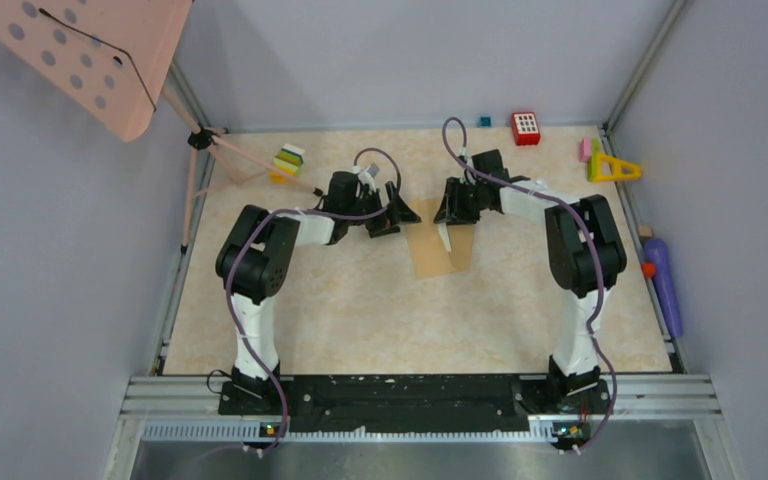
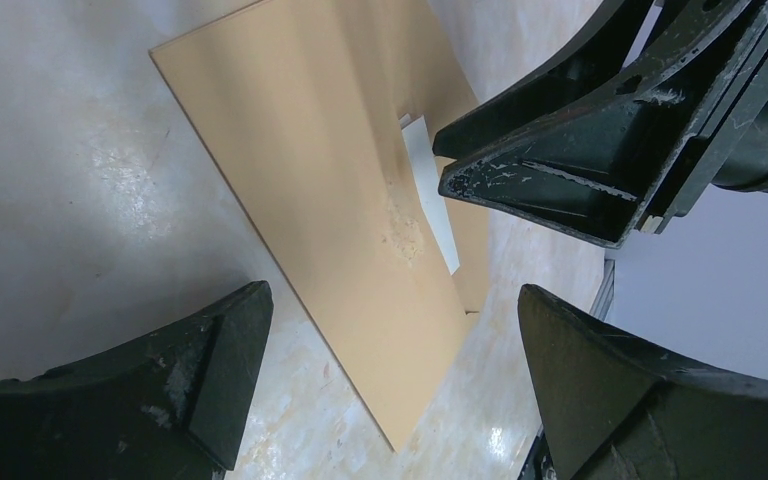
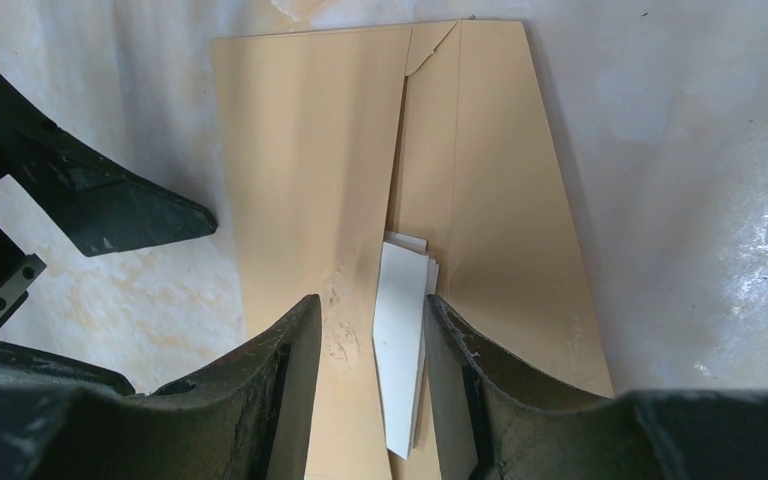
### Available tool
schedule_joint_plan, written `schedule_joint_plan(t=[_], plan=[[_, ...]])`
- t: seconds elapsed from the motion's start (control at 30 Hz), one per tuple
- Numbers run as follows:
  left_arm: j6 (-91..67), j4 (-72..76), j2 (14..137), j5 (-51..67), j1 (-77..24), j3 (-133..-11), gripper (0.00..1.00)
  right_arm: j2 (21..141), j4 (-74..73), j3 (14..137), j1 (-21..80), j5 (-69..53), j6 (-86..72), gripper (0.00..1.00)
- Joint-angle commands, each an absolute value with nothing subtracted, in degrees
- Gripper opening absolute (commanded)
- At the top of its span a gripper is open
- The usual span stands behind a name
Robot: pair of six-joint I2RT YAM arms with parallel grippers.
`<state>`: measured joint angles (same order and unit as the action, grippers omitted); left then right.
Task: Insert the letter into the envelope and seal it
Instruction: Place the letter in the envelope.
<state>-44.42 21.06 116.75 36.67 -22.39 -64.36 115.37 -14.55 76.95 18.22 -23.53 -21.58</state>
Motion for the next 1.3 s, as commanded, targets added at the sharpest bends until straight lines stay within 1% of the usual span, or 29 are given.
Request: schedule_joint_plan(t=[0.0,0.33,0.63,1.27], plan=[[-43.49,21.11,118.04,36.33,-23.02,-65.52,0.98,115.91,-12.55,77.86,19.00,-23.11,-22.09,0.42],[-43.54,21.18,118.45,36.39,-23.03,-65.54,0.98,116.32,-12.61,77.86,18.99,-22.22,-21.85,0.43],[-43.99,21.63,118.83,36.84,-23.08,-65.65,0.98,117.32,-12.12,78.14,19.44,-24.71,-22.52,0.43],[-44.39,22.30,118.59,37.21,-23.09,-65.40,0.98,117.03,-12.11,78.24,20.16,-25.17,-22.58,0.43]])
